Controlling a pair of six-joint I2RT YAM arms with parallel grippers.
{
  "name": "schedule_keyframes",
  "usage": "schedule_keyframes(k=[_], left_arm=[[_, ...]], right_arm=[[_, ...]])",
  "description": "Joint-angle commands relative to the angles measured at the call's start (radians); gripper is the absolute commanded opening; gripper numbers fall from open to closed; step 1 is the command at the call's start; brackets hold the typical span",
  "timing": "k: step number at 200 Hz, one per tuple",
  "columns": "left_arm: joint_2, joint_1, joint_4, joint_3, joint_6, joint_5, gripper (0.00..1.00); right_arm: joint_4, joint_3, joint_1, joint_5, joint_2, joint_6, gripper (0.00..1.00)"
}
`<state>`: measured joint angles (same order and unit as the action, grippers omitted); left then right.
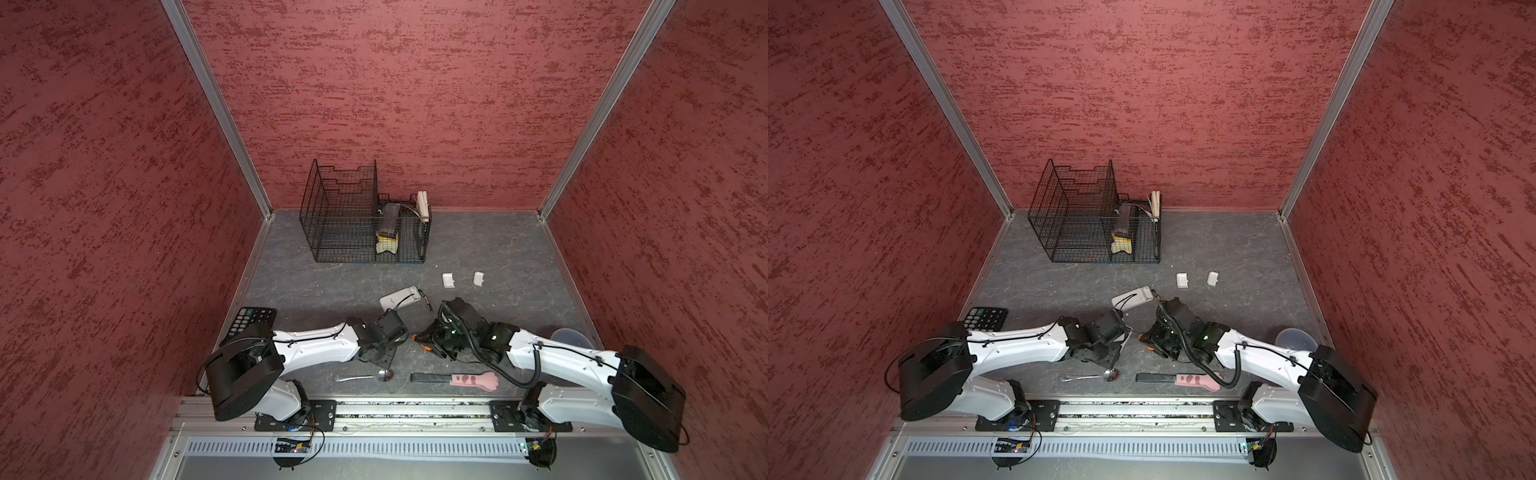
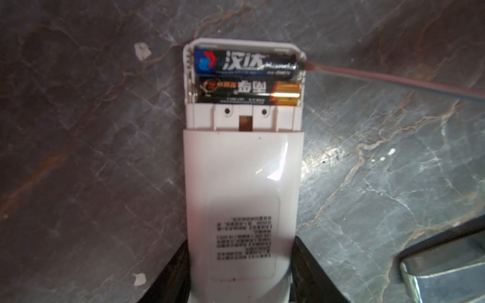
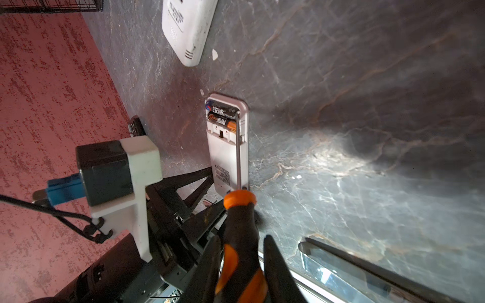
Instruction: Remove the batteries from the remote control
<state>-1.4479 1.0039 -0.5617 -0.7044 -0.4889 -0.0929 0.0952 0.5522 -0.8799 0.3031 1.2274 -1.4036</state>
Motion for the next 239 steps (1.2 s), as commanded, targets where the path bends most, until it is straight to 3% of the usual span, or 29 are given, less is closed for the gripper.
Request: schedule_keyframes(k=[1,140,239], left_arm=[[-0.042,0.003,0.036,0.002,0.026,-0.024,0.42],[-0.056,0.027,0.034,-0.006,0.033,-0.031,0.39],[-0.066,0.034,0.029,-0.01,0.033,-0.034,0.38]], right_arm=[[-0.13,-0.024,0.003,-0.03,0.008,-0.075,0.0],[-0.427,-0.087,0.003,-0.01,-0.008,-0.094,0.0],[-0.359,-0.064,0.003,-0.017,-0.054,-0.074,0.0]])
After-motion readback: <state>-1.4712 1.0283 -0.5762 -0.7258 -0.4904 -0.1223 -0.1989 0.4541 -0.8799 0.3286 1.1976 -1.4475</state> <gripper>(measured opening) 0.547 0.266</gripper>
